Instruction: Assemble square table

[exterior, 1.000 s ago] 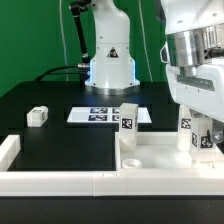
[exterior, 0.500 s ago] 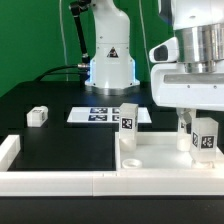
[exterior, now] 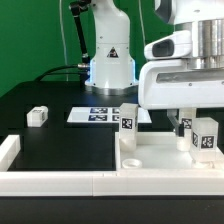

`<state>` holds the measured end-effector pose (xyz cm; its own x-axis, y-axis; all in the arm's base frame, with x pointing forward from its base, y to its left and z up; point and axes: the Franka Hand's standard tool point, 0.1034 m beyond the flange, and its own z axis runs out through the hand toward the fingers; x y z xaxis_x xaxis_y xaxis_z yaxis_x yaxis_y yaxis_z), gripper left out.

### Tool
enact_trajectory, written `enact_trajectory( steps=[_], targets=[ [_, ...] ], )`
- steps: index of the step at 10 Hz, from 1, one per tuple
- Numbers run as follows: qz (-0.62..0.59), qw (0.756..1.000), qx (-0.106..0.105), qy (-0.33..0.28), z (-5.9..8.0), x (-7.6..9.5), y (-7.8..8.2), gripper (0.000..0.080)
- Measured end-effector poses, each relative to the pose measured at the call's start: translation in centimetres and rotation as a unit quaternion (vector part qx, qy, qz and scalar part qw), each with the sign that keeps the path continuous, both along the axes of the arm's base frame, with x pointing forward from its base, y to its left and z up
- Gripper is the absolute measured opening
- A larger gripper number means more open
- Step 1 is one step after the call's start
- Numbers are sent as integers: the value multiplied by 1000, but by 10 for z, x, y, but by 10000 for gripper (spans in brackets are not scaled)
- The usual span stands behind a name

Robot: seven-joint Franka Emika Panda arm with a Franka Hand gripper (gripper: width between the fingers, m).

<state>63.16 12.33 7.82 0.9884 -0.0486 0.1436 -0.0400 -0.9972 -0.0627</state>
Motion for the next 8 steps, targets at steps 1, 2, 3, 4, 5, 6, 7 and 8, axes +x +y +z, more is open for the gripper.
enact_trajectory(
  steps=[1,2,3,4,5,6,7,8],
  targets=[
    [17,1000,-1,1,-2,-1,3,649],
    [-2,1000,2,1,-2,0,2,649],
    [-13,1000,4,2,-2,0,2,560],
    [-45,999,9,4,-2,-1,3,384],
    [-69,998,11,6,-2,-1,0,384],
    [-114,993,17,9,-3,-1,-1,294],
    [-149,988,22,10,-3,-1,-2,294],
    [-219,975,31,16,-2,0,-3,294]
  ],
)
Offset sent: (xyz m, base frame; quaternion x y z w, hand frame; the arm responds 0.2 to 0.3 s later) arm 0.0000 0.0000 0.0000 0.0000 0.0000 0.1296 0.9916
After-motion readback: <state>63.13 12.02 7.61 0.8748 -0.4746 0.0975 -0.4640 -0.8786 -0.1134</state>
